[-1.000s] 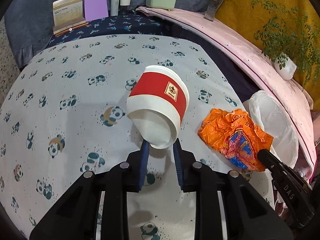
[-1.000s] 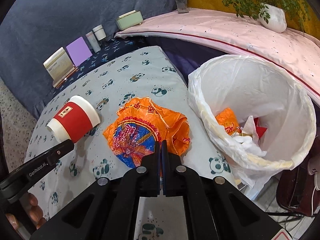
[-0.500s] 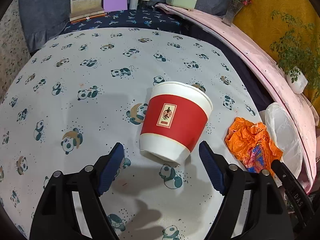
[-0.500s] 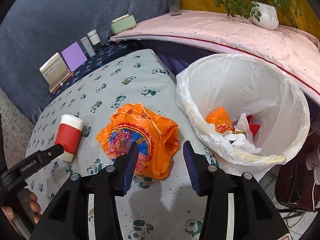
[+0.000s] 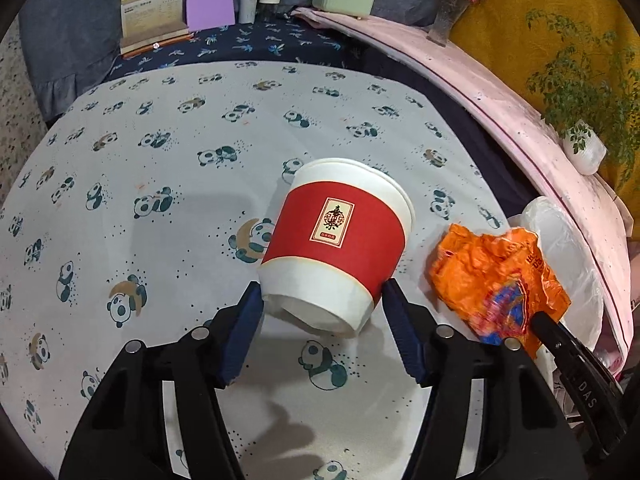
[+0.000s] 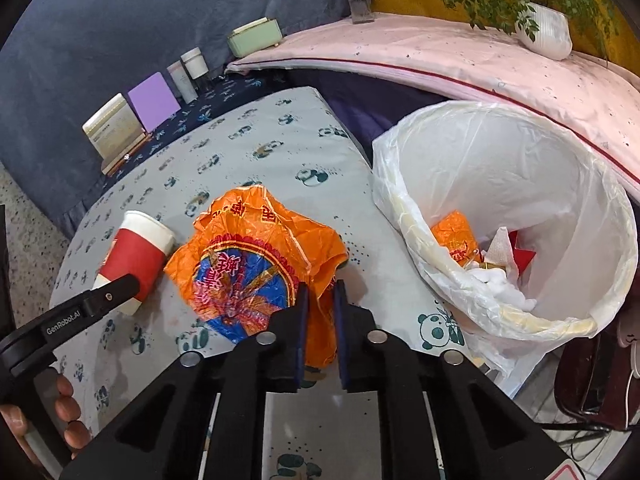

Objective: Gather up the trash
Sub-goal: 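Carry the held cup and orange bag over the trash bin with both tools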

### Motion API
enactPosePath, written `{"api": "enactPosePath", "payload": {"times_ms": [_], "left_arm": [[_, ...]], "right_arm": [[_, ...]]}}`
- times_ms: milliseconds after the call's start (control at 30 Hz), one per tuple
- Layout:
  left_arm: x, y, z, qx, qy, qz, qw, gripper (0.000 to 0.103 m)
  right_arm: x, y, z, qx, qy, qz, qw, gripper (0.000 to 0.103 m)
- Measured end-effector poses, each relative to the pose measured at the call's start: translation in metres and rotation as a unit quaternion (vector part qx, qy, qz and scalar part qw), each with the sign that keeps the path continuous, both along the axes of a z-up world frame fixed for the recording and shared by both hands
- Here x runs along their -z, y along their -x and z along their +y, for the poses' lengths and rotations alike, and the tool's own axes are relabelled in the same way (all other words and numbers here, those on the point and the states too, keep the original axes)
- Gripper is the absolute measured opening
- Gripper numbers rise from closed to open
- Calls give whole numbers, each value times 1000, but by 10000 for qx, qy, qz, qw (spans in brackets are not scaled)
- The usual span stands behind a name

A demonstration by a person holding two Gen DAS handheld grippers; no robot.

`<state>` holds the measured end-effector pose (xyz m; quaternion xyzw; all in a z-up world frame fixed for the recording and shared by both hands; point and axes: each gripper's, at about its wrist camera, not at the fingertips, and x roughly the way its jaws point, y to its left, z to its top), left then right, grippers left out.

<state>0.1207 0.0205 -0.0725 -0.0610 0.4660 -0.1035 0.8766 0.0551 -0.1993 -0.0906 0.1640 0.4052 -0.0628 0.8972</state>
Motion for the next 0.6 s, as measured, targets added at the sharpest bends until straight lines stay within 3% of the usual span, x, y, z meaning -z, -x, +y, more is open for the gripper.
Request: {"api": "enactPosePath", "payload": {"times_ms": [100,600], "left_arm": [[-10,5,-4,55,51,-89,9999,59],[-57,24,-62,670,172,-561,9960,59]], "right_arm": [[-7,2,1,-5,17,-92,10000,2],[-64,27,-26,337,174,-809,9960,2]]}}
